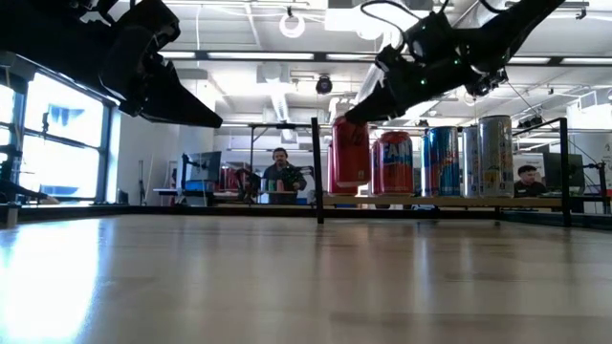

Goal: Place canned beverage on shelf
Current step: Put the red-black soda can on the shelf aligned with the other red-black soda can

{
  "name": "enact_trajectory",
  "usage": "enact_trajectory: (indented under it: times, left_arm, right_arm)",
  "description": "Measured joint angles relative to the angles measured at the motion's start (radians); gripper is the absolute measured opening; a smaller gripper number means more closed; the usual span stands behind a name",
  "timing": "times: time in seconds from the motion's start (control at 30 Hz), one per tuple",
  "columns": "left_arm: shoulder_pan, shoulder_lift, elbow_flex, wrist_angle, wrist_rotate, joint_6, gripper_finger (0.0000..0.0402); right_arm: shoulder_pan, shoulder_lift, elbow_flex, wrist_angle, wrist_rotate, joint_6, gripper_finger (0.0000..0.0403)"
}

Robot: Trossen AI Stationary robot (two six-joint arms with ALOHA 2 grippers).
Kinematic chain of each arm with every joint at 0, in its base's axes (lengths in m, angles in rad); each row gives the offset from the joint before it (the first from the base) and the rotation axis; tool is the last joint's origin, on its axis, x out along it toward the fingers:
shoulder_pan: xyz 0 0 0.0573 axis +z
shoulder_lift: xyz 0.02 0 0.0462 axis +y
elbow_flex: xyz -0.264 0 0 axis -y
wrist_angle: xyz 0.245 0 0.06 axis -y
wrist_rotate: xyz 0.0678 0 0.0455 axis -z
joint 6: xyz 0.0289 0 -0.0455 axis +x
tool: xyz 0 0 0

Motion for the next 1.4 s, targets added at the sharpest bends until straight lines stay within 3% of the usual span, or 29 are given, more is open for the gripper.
enact_trajectory:
  times: [0.37,0.57,0.9,1.13,1.27,1.4]
  left_arm:
    - [0.0,0.0,0.0,0.0,0.0,-0.006,0.0]
    - [0.0,0.0,0.0,0.0,0.0,-0.006,0.0]
    - [0.0,0.0,0.0,0.0,0.0,-0.007,0.0]
    - [0.0,0.0,0.0,-0.002,0.0,-0.007,0.0]
    - [0.0,0.0,0.0,-0.003,0.0,-0.007,0.0]
    - [0.0,0.0,0.0,-0.001,0.0,-0.009,0.0]
  right_arm:
    - [-0.029,0.047,0.0,0.018,-0.002,-0.018,0.0233]
    - [-0.029,0.047,0.0,0.028,0.002,-0.009,0.0274]
    - [-0.028,0.031,0.0,0.056,0.011,-0.005,0.028]
    - [-0.016,-0.047,0.113,-0.169,0.068,0.009,0.028]
    - [0.043,-0.069,0.137,-0.338,0.069,0.0,0.0246]
    - [0.106,-0.068,0.081,-0.31,0.065,-0.028,0.0157]
